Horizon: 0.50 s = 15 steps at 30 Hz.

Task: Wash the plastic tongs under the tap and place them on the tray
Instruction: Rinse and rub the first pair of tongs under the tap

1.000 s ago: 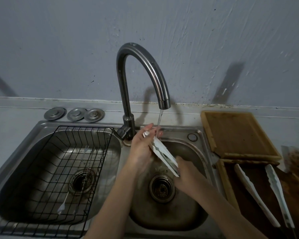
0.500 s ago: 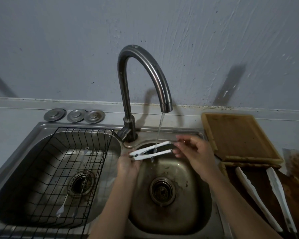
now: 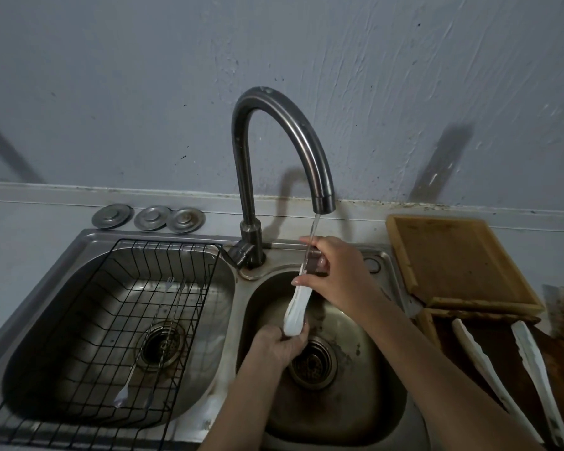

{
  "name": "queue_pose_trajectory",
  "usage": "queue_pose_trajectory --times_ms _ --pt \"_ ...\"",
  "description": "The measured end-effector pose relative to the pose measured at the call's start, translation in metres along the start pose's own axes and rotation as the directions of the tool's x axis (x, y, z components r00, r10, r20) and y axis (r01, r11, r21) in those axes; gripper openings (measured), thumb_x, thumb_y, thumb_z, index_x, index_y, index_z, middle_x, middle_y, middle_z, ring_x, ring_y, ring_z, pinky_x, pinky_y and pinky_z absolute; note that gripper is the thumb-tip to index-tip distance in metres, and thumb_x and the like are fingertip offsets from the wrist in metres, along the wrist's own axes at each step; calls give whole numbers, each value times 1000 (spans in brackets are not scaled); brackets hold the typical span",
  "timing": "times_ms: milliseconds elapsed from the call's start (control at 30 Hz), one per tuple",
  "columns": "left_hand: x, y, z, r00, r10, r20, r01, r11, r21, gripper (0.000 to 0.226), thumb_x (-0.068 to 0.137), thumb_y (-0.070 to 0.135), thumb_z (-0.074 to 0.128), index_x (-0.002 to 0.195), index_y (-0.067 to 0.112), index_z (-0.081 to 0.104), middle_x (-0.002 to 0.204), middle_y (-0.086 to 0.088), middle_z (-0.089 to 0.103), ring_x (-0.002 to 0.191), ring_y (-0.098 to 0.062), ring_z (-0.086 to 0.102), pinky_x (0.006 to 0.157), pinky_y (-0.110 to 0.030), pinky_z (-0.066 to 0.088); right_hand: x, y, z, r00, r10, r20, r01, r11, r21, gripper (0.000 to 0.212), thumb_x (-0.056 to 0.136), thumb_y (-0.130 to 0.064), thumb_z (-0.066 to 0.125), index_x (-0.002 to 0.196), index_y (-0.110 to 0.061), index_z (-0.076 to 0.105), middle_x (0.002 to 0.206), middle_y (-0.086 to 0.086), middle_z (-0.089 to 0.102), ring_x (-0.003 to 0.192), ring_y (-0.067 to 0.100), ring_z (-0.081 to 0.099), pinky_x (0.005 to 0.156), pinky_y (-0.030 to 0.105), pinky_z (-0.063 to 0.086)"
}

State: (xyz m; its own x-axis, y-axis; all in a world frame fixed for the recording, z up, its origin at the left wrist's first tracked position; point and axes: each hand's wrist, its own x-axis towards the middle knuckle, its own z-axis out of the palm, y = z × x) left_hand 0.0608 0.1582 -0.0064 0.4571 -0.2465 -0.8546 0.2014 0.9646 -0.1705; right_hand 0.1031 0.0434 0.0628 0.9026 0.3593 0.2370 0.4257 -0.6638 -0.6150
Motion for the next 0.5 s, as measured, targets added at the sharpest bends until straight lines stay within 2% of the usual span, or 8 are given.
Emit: queue_pose_trajectory --times_ms 67,133,200,267,333,367,433,500 --pt "0 1 -2 1000 -18 -9 18 1000 -2 29 99 14 33 107 -12 44 92 -31 46 88 -37 55 94 -37 50 2 4 -3 999 -8 -41 7 1000 -18 48 80 -30 68 125 -19 55 93 -8 53 72 -6 46 65 7 40" --pt "-4 0 -4 1000 16 -17 -15 1000 28 29 98 8 35 122 -8 39 96 -33 42 111 -37 53 91 -44 50 6 6 -9 996 0 -84 4 999 37 30 90 -21 58 119 -14 61 100 1 66 78 -5 56 73 11 50" --pt "-7 -2 -4 997 70 -24 -69 997 46 33 98 5 35 128 -9 36 99 -34 43 120 -36 49 93 -44 49 7 8 -12 998 -4 -60 11 993 116 27 93 -18 52 117 -13 63 104 3 72 84 5 67 79 29 58" --pt "-9 -2 -4 996 84 -31 -83 996 38 31 97 3 35 125 -10 39 104 -34 45 121 -35 49 96 -40 49 7 4 -12 999 11 32 -18 977 211 31 90 -20 56 121 -16 60 103 2 72 85 18 71 75 38 60" --pt "-10 -3 -4 994 105 -29 -103 992 75 31 96 1 34 124 -10 41 96 -32 44 120 -34 50 96 -38 50 6 -1 -11 990 39 138 -87 926 368 38 83 -15 67 120 -19 58 105 -2 70 91 12 70 80 26 58" --pt "-11 -3 -5 987 160 -22 -157 980 119 33 95 -3 33 127 -10 41 97 -32 45 118 -35 51 94 -39 51 6 -2 -11 984 44 172 -117 887 447 38 81 -12 69 116 -20 58 105 -4 70 93 7 69 80 20 56" --pt "-8 -1 -8 942 336 18 -333 920 209 41 92 -11 30 132 -8 39 104 -26 49 106 -32 56 80 -35 56 4 0 -14 982 76 174 -160 829 536 32 80 -6 68 106 -23 59 99 -6 70 93 5 69 78 18 56" --pt "-7 5 -8 824 558 98 -561 777 287 29 93 -9 34 118 -8 49 103 -21 55 85 -23 63 63 -34 54 -1 7 -15 979 144 144 -203 758 620 30 83 -3 64 105 -22 59 99 -3 70 95 12 69 75 20 57"
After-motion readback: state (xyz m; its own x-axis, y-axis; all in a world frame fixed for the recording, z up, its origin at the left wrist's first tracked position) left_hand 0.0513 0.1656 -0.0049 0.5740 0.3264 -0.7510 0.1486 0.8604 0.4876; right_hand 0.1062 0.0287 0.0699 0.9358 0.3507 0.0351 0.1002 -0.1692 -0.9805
